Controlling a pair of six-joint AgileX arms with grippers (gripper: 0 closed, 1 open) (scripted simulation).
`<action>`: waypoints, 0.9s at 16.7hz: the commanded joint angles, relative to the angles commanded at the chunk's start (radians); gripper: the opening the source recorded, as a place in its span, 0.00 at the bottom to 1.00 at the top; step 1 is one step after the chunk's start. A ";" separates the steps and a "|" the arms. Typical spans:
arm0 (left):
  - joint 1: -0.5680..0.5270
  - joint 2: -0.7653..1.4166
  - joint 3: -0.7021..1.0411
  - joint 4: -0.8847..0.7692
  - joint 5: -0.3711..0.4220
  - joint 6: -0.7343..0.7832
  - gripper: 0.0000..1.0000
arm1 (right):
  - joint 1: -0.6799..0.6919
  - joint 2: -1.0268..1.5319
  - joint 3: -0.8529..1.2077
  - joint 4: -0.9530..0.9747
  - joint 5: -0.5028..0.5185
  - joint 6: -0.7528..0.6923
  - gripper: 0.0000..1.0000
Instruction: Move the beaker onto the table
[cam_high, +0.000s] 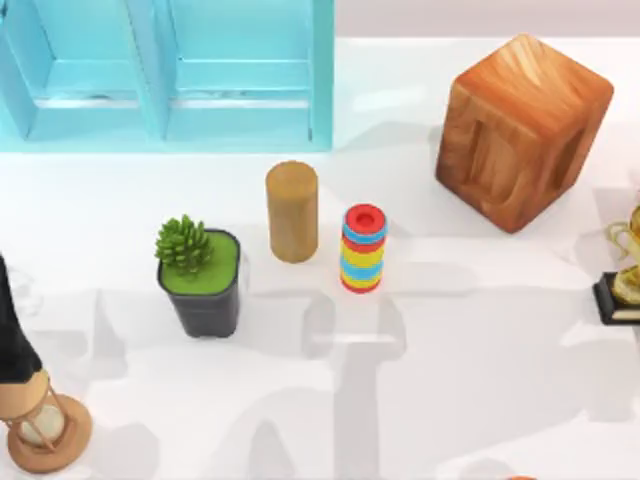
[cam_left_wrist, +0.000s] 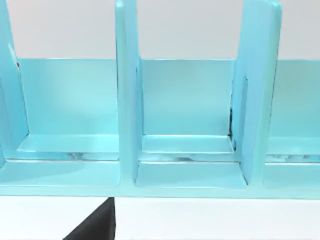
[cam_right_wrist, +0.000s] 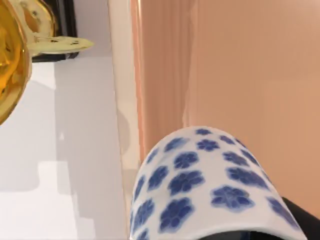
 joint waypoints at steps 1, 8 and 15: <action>0.000 0.000 0.000 0.000 0.000 0.000 1.00 | 0.021 0.004 0.039 -0.004 0.009 0.031 0.00; 0.000 0.000 0.000 0.000 0.000 0.000 1.00 | 0.397 0.163 0.357 -0.077 0.031 0.414 0.00; 0.000 0.000 0.000 0.000 0.000 0.000 1.00 | 0.882 0.378 0.541 -0.128 0.015 0.857 0.00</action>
